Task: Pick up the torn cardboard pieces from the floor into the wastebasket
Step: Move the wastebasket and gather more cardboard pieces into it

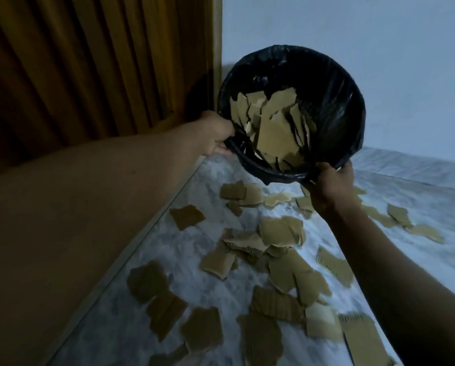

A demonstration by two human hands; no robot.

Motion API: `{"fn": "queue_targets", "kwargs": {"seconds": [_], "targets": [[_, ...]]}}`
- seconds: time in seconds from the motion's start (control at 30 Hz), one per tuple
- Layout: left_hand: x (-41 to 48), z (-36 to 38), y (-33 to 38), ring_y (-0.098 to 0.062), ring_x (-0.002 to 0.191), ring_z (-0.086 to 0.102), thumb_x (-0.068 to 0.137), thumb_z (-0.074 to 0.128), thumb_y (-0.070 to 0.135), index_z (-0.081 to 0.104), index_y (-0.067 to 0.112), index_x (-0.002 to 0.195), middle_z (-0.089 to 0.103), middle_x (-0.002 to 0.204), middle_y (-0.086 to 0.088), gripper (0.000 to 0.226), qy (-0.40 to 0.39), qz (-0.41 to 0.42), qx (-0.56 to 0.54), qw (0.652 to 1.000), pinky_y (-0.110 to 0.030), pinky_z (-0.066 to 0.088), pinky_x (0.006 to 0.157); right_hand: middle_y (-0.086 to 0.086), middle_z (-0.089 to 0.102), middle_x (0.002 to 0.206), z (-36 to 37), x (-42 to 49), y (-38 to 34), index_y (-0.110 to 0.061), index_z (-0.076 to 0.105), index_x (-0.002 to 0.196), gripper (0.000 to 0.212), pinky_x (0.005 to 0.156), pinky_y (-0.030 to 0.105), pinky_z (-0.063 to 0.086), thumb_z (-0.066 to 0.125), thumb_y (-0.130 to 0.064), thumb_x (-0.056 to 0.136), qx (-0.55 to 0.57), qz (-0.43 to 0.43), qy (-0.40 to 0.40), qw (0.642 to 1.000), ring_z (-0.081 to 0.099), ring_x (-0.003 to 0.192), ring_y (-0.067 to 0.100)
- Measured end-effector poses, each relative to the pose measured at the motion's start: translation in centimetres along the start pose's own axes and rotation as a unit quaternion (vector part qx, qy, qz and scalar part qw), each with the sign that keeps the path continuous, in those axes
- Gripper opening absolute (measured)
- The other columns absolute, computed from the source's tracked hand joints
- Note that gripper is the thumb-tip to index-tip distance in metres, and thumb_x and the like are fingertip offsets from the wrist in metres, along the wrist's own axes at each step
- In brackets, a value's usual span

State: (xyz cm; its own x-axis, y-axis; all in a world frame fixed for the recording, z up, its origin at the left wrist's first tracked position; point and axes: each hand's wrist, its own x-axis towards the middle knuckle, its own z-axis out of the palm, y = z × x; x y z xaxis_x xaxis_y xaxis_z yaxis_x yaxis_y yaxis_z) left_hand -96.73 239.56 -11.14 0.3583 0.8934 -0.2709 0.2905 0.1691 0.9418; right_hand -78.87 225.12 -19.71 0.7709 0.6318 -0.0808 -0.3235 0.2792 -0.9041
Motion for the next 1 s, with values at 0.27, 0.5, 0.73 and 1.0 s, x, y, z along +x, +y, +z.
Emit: {"fn": "queue_targets", "kwargs": {"seconds": [0.27,0.5,0.73,1.0], "targets": [[10.7,-3.7,-5.4,-0.026,0.11,0.058,0.098,0.054,0.005,0.041,0.024,0.143,0.055,0.123,-0.003,0.051,0.022,0.042,-0.18,0.982,-0.046,0.056,0.089,0.011,0.059,0.13,8.3,5.6,6.1,-0.025,0.043,0.136,0.042,0.062,0.04,0.06,0.047,-0.005,0.099,-0.085,0.05,0.052,0.994,0.064,0.108,0.032],[15.4,-5.3,-11.5,-0.036,0.12,0.054,0.097,0.058,0.015,0.045,0.022,0.144,0.052,0.138,-0.011,0.05,0.051,-0.048,-0.269,0.961,-0.052,0.057,0.086,0.019,0.064,0.124,11.3,7.7,9.4,-0.01,0.048,0.14,0.047,0.063,0.031,0.061,0.059,-0.001,0.095,-0.119,0.115,0.06,0.984,0.072,0.095,0.035],[14.9,-6.9,-10.0,-0.026,0.103,0.063,0.098,0.058,0.028,0.05,0.02,0.137,0.057,0.121,-0.006,0.041,0.032,-0.022,-0.248,0.968,-0.038,0.059,0.083,0.006,0.054,0.141,15.1,8.8,7.7,-0.007,0.049,0.14,0.041,0.078,0.021,0.057,0.052,-0.007,0.099,-0.159,0.095,0.068,0.98,0.058,0.126,0.023],[12.9,-8.3,-9.6,-0.028,0.113,0.055,0.101,0.049,0.035,0.038,0.025,0.144,0.047,0.122,0.0,0.046,-0.053,-0.038,-0.138,0.988,-0.047,0.05,0.092,0.008,0.065,0.097,14.8,5.7,7.1,-0.006,0.061,0.109,0.023,0.071,0.032,0.063,0.072,-0.008,0.089,-0.214,0.129,0.049,0.967,0.067,0.08,0.021]]}}
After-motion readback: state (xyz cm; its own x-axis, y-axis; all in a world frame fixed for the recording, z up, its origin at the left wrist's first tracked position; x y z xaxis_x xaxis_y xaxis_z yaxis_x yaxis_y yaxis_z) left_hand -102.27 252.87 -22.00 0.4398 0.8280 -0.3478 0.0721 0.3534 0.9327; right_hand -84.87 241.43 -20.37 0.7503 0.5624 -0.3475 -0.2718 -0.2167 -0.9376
